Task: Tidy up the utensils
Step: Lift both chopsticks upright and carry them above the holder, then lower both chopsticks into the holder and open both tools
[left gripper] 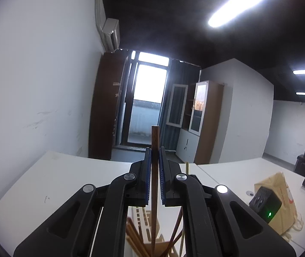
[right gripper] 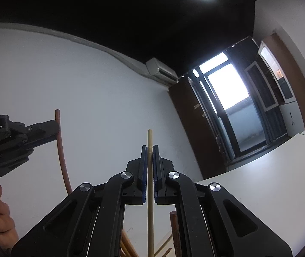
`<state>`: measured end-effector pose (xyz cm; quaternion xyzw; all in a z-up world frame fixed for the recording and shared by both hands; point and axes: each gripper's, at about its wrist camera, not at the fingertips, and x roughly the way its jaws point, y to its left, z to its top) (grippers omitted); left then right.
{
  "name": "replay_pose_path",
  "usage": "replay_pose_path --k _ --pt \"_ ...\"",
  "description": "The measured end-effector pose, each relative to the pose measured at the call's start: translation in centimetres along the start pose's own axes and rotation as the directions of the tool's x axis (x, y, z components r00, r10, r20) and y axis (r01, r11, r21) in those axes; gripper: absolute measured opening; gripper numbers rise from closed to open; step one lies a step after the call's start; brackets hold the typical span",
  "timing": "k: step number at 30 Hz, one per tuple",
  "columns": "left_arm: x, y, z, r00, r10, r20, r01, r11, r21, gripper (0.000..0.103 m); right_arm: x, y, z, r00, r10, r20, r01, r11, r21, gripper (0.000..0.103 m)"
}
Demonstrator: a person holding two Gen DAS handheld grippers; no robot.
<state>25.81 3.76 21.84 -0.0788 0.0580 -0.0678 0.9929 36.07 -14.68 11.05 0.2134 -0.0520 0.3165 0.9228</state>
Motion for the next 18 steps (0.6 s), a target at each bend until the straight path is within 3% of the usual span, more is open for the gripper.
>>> replay_pose_path --k 9,18 --pt "2.2 -0.4 -3.0 0.999 0.011 -0.035 -0.012 1.0 -0.017 0.007 -0.6 1.0 -0.8 0.999 -0.033 0.019 0.034 0.997 -0.066 0.005" --pt "2.9 -0.5 -5.8 0.996 -0.023 -0.087 0.025 1.0 0.016 0.007 -1.9 0.9 -2.9 0.997 -0.047 -0.055 0.038 0.986 -0.165 0.005"
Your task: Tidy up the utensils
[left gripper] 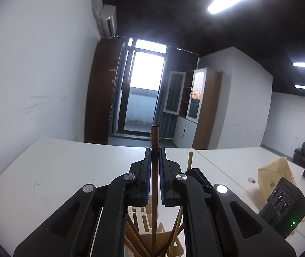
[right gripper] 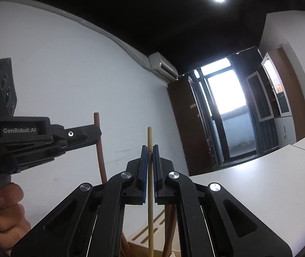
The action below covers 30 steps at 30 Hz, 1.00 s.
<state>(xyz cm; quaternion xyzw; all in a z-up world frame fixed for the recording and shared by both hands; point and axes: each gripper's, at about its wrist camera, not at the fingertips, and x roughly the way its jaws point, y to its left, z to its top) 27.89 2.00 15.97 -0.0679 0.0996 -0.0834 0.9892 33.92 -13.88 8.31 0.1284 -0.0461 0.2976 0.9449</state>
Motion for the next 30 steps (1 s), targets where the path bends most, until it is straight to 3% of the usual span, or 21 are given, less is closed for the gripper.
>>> replay_pose_path --k 8,13,15,16,17,18,19,20,21,22,25,30 --pt "0.0 -0.3 -1.3 0.999 -0.005 -0.033 0.007 0.999 0.054 0.007 -1.6 0.9 -1.0 0.995 0.038 -0.09 -0.046 0.995 -0.085 0.005" --pt "0.4 0.3 -1.6 0.997 0.0 -0.076 0.002 1.0 0.028 0.007 -2.5 0.5 -1.2 0.985 0.046 -0.164 -0.054 0.997 -0.048 0.007" --pt "0.3 0.7 -1.5 0.995 -0.014 -0.1 0.016 1.0 0.012 0.009 -3.0 0.6 -1.2 0.983 0.045 -0.18 -0.053 0.998 -0.041 0.028" --pt "0.2 0.9 -1.5 0.994 -0.025 -0.109 0.026 1.0 0.004 0.018 -3.5 0.8 -0.9 0.984 0.041 -0.175 -0.048 0.998 -0.037 0.053" --pt "-0.2 1.3 -1.2 0.993 -0.026 -0.112 0.026 1.0 -0.004 0.027 -4.1 0.9 -0.5 0.986 0.039 -0.163 -0.044 0.999 -0.031 0.062" --pt "-0.9 1.7 -1.1 0.995 -0.022 -0.095 0.021 1.0 -0.014 0.047 -4.6 1.0 0.0 0.987 0.038 -0.155 -0.042 0.999 -0.025 0.062" --pt "-1.7 2.1 -0.8 0.997 -0.016 -0.078 0.015 1.0 -0.019 0.062 -5.2 1.2 0.7 0.989 0.017 -0.148 -0.02 0.999 -0.024 0.069" --pt "-2.4 2.4 -0.7 0.997 -0.009 -0.071 0.008 1.0 -0.021 0.069 -6.0 1.4 1.3 0.991 -0.01 -0.134 0.007 1.0 -0.024 0.074" --pt "-3.3 2.8 -0.5 0.998 0.0 -0.065 -0.002 1.0 -0.024 0.084 -6.9 1.7 2.1 0.992 -0.035 -0.117 0.032 0.999 -0.024 0.076" --pt "-4.0 3.1 -0.5 0.998 0.009 -0.057 -0.011 1.0 -0.028 0.093 -7.7 1.9 2.5 0.993 -0.054 -0.109 0.052 0.998 -0.026 0.08" --pt "-7.1 4.1 -1.1 0.999 0.034 -0.04 -0.035 0.999 -0.021 0.097 -9.8 3.0 3.6 0.986 -0.12 -0.118 0.115 0.992 -0.046 0.086" --pt "-11.9 4.3 -4.1 0.994 0.103 -0.037 -0.1 0.992 0.083 0.097 -11.8 5.5 3.6 0.966 -0.178 -0.187 0.166 0.983 -0.079 0.089"
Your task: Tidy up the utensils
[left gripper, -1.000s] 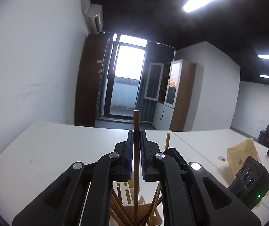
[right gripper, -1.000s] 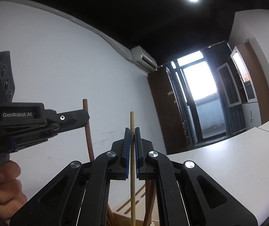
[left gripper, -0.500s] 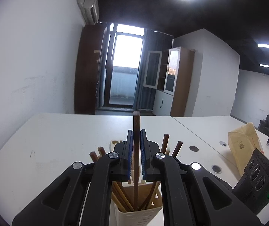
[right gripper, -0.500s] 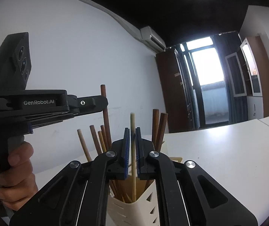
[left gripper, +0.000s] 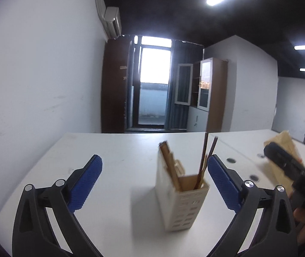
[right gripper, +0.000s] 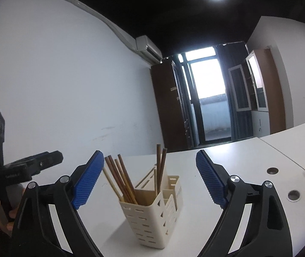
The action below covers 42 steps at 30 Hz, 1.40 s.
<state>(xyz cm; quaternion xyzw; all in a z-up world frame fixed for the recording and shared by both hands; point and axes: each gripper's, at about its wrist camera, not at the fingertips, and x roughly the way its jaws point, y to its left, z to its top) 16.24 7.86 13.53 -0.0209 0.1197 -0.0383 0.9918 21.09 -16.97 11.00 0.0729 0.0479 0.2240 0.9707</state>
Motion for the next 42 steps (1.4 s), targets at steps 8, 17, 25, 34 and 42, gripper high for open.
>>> replay_pose_path --k 8,17,25,34,42 --pt "-2.1 -0.6 -5.9 0.994 0.088 -0.066 -0.084 0.995 0.057 0.097 -1.7 3.1 -2.9 0.989 -0.032 -0.142 0.021 0.997 -0.075 0.089" --pt "-0.8 0.4 -8.8 0.982 0.126 -0.141 -0.126 0.992 0.006 0.097 -0.5 1.8 -6.6 0.979 -0.026 -0.202 0.016 0.999 -0.05 0.089" --pt "-1.2 0.1 -9.7 0.982 0.135 -0.134 -0.131 0.991 0.037 0.097 -0.8 1.8 -7.0 0.984 -0.034 -0.176 0.024 0.998 -0.06 0.089" --pt "-1.6 0.4 -9.6 0.983 0.125 -0.133 -0.123 0.992 0.024 0.097 -0.5 1.5 -7.0 0.984 -0.043 -0.175 0.034 0.998 -0.056 0.089" --pt "-1.8 1.3 -9.3 0.982 0.13 -0.135 -0.134 0.991 -0.018 0.097 -0.5 1.7 -7.0 0.984 -0.045 -0.173 0.034 0.997 -0.064 0.089"
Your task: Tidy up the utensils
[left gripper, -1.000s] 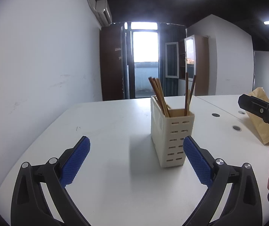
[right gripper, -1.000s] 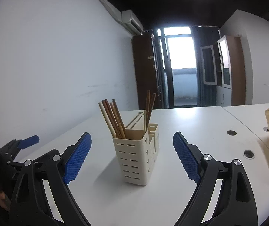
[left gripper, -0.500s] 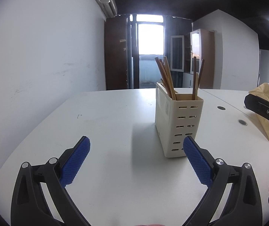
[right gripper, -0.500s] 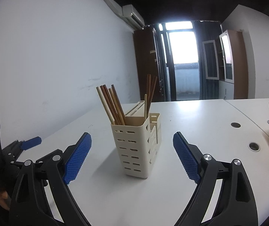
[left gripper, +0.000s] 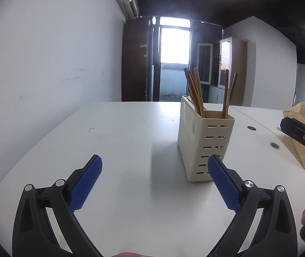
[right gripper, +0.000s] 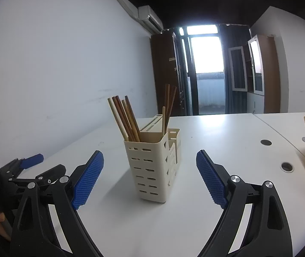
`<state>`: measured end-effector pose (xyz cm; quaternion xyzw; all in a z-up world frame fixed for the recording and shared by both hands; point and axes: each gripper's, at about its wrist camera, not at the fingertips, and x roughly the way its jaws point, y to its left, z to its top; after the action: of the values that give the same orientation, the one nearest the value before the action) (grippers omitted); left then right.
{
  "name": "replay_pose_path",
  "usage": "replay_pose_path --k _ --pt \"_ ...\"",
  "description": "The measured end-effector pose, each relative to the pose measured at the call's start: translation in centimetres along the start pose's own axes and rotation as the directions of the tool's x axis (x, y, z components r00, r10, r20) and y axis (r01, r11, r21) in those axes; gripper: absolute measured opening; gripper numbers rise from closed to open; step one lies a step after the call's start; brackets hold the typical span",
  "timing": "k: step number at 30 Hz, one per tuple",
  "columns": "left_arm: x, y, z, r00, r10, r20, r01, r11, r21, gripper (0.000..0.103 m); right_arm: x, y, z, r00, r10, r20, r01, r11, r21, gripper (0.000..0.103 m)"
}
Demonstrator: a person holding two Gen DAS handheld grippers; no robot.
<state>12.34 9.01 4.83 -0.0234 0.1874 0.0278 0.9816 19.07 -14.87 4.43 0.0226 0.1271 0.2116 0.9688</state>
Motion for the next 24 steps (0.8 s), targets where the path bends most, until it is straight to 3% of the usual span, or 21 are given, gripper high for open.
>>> replay_pose_path --k 24 --pt "0.2 -1.1 -0.2 0.999 -0.033 -0.011 0.033 0.998 0.048 0.097 0.5 0.3 -0.3 1.0 0.004 -0.014 -0.004 1.0 -0.012 0.089"
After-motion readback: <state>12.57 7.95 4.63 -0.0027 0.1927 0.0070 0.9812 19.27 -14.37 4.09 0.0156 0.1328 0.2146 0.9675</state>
